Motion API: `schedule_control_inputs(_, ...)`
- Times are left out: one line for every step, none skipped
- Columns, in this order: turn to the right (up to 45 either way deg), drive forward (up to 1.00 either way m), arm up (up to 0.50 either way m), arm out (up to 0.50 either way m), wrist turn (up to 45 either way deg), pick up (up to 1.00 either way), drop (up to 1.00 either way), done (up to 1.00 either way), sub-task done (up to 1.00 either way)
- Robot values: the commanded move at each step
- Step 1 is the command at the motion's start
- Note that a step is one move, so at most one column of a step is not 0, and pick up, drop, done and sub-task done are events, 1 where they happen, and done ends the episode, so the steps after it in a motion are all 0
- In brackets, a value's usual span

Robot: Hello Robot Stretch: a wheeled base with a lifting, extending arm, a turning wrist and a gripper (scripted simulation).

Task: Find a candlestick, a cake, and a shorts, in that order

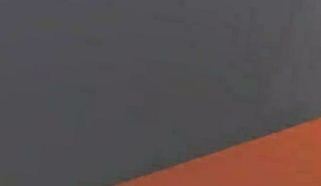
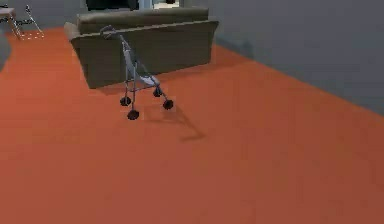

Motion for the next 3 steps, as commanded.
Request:
schedule_control_inputs(45.0, 0.0, 0.0, 0.0, 0.0, 0.0, 0.0, 0.0, 0.0)
schedule_control_inputs(6.0, 0.0, 0.0, 0.0, 0.0, 0.0, 0.0, 0.0, 0.0)
schedule_control_inputs(0.0, 1.0, 0.0, 0.0, 0.0, 0.0, 0.0, 0.0, 0.0)
